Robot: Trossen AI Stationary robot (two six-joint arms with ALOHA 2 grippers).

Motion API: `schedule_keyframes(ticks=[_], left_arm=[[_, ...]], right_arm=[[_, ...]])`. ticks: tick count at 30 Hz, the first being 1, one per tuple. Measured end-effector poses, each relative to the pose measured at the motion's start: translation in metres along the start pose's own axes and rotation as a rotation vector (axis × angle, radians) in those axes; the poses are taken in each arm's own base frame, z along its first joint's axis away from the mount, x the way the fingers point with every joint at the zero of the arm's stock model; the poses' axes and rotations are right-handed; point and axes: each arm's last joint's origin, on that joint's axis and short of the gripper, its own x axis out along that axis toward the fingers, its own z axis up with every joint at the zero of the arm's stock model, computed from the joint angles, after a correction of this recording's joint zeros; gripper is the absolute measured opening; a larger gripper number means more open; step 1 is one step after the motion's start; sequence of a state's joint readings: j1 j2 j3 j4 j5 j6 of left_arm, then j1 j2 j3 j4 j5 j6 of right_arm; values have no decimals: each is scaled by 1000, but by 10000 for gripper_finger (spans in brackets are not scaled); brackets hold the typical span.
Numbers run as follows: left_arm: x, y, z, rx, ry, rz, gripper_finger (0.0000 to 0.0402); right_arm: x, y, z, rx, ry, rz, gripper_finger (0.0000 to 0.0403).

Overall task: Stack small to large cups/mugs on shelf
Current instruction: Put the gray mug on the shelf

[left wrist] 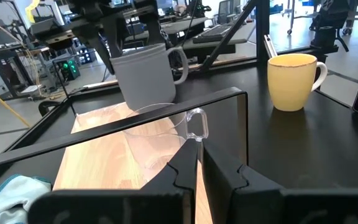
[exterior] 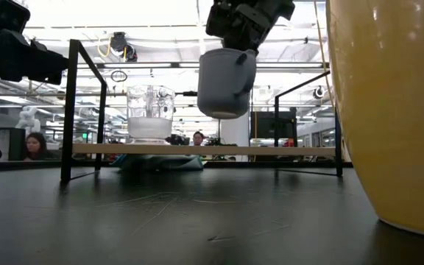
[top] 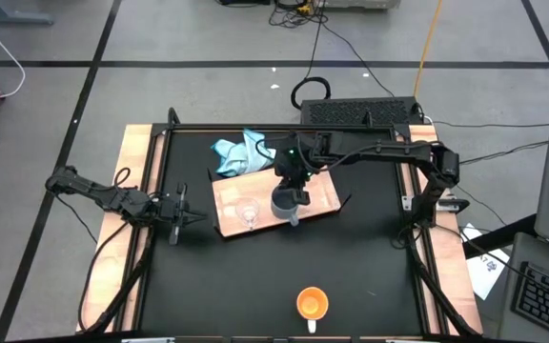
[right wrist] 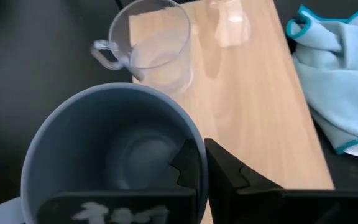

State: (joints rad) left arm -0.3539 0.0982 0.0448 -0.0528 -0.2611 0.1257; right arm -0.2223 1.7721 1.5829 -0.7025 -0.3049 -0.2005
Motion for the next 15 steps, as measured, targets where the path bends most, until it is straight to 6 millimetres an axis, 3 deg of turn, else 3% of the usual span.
schedule_keyframes(ticks=[15], left_arm=[[0,0,0,-6,-1,-1,26]], right_arm=[[37,-14,-8,26,75,-43,3]])
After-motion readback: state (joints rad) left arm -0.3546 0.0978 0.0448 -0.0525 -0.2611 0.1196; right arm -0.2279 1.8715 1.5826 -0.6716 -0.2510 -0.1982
